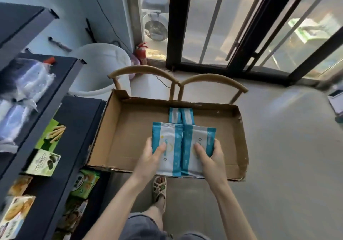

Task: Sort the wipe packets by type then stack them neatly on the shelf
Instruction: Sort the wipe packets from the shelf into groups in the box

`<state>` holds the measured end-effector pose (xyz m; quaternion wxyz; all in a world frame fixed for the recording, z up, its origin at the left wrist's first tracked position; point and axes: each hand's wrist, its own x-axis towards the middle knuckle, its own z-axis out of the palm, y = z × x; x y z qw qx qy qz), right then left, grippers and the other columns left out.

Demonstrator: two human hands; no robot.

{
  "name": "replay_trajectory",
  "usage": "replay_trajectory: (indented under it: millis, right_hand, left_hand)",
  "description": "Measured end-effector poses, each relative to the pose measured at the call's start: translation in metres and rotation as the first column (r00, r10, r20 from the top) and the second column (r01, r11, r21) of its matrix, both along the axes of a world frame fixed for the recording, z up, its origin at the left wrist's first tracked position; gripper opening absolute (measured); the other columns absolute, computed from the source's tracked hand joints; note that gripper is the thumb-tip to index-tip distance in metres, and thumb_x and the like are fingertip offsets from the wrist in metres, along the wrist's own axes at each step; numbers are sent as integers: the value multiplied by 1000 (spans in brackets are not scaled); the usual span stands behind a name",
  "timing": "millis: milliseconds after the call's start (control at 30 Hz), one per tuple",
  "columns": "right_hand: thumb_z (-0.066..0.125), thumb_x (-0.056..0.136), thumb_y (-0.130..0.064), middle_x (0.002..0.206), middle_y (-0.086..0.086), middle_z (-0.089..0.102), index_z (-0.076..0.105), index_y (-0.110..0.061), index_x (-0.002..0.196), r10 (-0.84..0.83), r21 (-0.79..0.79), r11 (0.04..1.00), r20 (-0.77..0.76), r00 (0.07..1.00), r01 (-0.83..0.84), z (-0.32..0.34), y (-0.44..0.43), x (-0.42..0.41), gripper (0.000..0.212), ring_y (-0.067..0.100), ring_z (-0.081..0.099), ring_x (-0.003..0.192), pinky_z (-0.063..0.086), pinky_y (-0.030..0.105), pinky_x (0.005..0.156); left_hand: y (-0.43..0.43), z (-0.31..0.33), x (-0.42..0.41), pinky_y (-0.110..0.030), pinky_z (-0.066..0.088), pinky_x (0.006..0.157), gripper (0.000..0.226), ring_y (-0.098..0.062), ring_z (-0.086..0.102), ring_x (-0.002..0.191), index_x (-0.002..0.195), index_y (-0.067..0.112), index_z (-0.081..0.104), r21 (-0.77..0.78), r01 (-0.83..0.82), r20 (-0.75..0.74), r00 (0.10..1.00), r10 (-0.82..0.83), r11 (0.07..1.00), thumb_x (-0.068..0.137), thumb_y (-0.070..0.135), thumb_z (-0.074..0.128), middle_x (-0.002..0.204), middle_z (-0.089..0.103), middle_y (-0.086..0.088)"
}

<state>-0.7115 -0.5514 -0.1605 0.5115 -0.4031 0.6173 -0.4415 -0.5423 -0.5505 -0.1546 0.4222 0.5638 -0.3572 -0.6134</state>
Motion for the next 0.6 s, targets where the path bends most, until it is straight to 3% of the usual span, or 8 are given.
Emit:
replay_trajectory:
  millis: [167, 300, 400, 533, 600]
  right_hand:
    - [61, 92, -22, 107, 6, 63, 46, -18, 116, -24, 128, 991, -18, 1000, 26, -31, -79, -8, 29, 20, 68, 92, 59, 44, 74]
    - [59, 93, -17, 102, 2, 61, 39, -15, 119, -43, 180, 983, -16, 999, 45, -63, -147, -15, 33, 8, 69, 83, 57, 25, 63]
    - [58, 93, -16, 99, -2, 61, 39, -17, 117, -12, 214, 977, -65, 998, 26, -99, -196, -20, 31, 3, 67, 79, 54, 20, 60]
    - [60, 92, -17, 102, -1, 62, 40, -21, 114, 3, 258, 966, -135, 991, 32, -158, -253, -27, 29, 6, 65, 84, 54, 20, 65]
    - [62, 91, -20, 107, 1, 62, 42, -24, 111, -1, 286, 957, -170, 985, 50, -194, -278, -32, 28, 10, 64, 91, 56, 28, 74]
  left_hand:
    - [-84, -38, -6, -25, 56, 69, 18, -10, 69, 90, 111, 27, 45, 87, 34, -5, 999, -34, 996, 95, 24, 52, 106, 66, 0]
    - [-152, -76, -12, -24, 57, 65, 23, -11, 70, 86, 113, 17, 47, 165, 13, 9, 1000, -15, 986, 92, 21, 56, 107, 66, -4]
    - [-198, -114, -18, -27, 57, 67, 21, -13, 69, 88, 110, 17, 50, 228, -17, 22, 1000, 12, 974, 92, 22, 58, 106, 67, -3]
    - [-253, -175, -31, -25, 56, 67, 14, -9, 68, 83, 104, 19, 52, 277, -76, 63, 996, 61, 958, 92, 17, 59, 103, 66, -2]
    - [-278, -210, -38, -27, 56, 72, 15, -13, 66, 89, 105, 18, 52, 281, -96, 120, 991, 64, 955, 92, 18, 60, 106, 66, -3]
